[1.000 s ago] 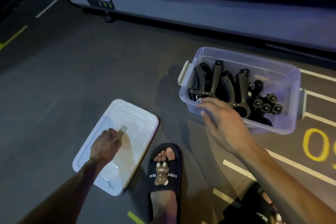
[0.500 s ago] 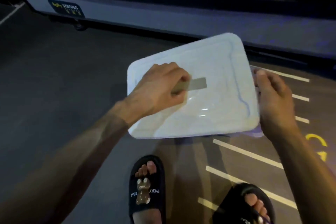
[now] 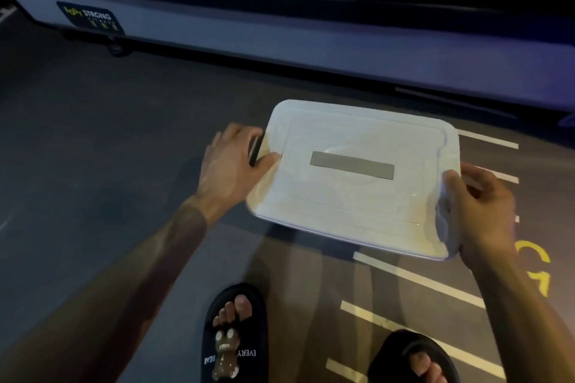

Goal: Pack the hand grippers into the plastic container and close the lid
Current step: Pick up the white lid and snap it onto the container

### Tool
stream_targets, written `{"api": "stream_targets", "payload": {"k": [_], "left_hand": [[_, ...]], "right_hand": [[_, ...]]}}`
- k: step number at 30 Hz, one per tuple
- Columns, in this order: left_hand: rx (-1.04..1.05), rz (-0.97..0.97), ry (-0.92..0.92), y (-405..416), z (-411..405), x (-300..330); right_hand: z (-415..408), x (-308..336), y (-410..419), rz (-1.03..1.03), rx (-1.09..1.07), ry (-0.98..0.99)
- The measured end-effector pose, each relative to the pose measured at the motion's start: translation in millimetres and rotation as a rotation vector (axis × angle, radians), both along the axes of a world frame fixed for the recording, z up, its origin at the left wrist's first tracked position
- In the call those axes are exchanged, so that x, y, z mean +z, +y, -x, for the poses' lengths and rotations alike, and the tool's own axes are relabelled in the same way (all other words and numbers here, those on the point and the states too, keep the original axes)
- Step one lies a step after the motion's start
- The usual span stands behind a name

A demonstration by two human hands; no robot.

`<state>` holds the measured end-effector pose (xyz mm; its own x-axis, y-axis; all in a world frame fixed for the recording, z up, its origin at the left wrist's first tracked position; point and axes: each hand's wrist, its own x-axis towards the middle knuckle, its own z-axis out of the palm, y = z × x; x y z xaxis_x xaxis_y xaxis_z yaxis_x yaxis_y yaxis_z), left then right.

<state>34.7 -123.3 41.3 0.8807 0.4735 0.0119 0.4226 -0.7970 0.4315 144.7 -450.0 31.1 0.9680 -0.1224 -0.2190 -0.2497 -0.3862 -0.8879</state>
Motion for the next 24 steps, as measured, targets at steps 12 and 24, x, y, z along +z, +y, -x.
{"api": "stream_targets", "payload": {"k": [12, 24], "left_hand": [[0.05, 0.192, -0.019, 1.3, -7.3, -8.8], [0.213, 0.397, 0.084, 14.5, -23.0, -19.3]], "right_hand": [[-13.1, -3.3, -0.3, 0.581, 0.326, -0.05], [-42.9, 3.9, -3.7, 0.512, 0.295, 0.108]]}}
